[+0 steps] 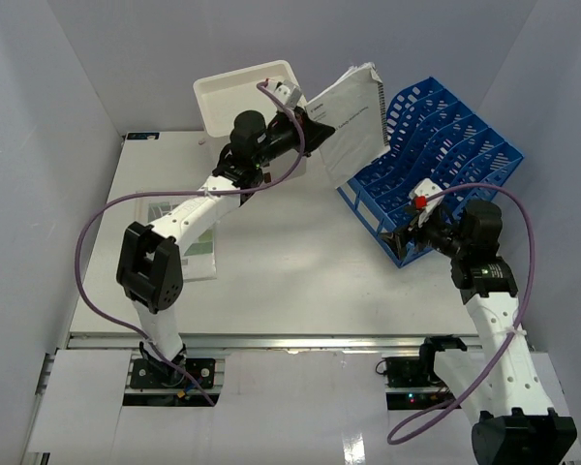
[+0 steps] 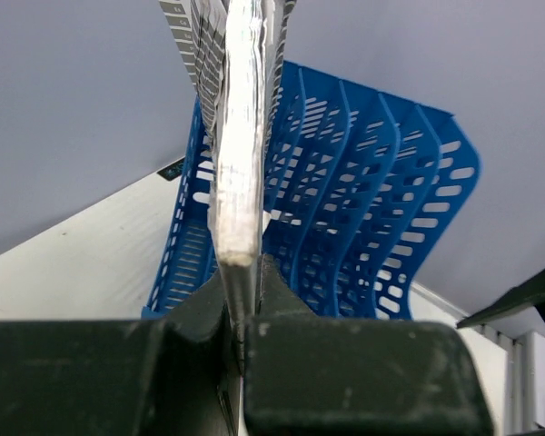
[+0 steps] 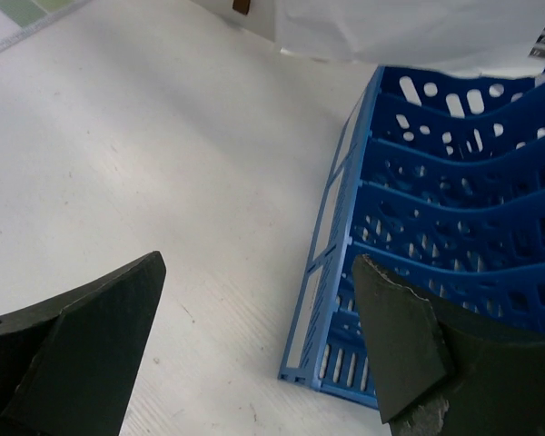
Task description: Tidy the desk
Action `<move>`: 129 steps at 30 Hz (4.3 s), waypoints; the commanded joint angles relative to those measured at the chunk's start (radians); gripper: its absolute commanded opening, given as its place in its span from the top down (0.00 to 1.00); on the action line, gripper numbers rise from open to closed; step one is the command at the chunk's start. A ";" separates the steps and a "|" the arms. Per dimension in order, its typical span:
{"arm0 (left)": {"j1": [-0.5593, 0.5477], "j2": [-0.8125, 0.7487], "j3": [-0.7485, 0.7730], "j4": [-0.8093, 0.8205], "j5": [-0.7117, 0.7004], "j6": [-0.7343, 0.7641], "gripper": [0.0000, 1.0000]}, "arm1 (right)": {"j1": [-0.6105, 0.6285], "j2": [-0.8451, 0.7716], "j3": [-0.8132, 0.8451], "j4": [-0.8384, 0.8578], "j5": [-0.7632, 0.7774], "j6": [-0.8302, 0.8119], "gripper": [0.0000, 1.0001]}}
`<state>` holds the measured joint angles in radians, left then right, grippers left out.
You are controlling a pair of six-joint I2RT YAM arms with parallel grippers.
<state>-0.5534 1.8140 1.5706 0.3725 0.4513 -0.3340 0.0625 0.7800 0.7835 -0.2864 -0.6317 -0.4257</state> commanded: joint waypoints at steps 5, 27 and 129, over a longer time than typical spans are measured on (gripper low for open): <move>-0.050 0.105 0.231 -0.055 -0.046 0.169 1.00 | -0.164 -0.009 -0.059 0.055 -0.181 -0.003 0.13; -0.068 0.239 0.366 0.065 0.078 0.228 1.00 | -0.170 0.015 -0.111 0.060 -0.113 -0.054 0.17; -0.091 0.285 0.513 0.144 -0.156 0.359 1.00 | -0.199 0.016 -0.147 0.104 -0.194 -0.031 0.16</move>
<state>-0.6447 2.0944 2.0445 0.4857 0.2425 0.0431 -0.1310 0.8101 0.6395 -0.2131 -0.8107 -0.4702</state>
